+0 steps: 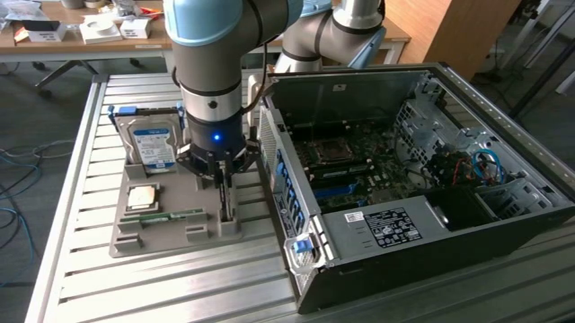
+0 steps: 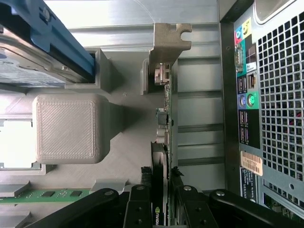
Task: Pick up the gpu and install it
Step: 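Pick up the gpu and move the gpu toward the slot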
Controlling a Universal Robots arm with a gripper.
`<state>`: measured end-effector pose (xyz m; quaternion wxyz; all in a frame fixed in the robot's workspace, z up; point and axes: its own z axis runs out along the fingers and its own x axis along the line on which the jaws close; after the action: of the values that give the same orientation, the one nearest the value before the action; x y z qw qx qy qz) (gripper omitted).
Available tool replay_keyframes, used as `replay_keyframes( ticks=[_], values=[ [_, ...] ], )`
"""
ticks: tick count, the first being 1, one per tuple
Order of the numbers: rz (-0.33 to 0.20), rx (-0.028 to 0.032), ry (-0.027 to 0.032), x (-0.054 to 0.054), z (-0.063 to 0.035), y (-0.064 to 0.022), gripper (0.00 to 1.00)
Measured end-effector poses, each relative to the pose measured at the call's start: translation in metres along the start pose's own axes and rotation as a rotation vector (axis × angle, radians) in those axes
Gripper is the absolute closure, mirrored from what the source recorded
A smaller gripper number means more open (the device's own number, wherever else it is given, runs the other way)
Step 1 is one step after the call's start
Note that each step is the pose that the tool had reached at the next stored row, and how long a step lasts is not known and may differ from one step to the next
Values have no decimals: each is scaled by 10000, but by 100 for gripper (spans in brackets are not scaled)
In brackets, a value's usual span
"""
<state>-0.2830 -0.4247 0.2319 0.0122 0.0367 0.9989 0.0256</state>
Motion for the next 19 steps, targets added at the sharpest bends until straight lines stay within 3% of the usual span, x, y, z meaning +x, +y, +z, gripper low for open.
replay_keyframes(
  ticks=[13, 19],
  values=[
    [-9, -3, -3, -1, -2, 1, 74],
    [-9, -1, 0, -2, -69, 4, 74]
  ],
)
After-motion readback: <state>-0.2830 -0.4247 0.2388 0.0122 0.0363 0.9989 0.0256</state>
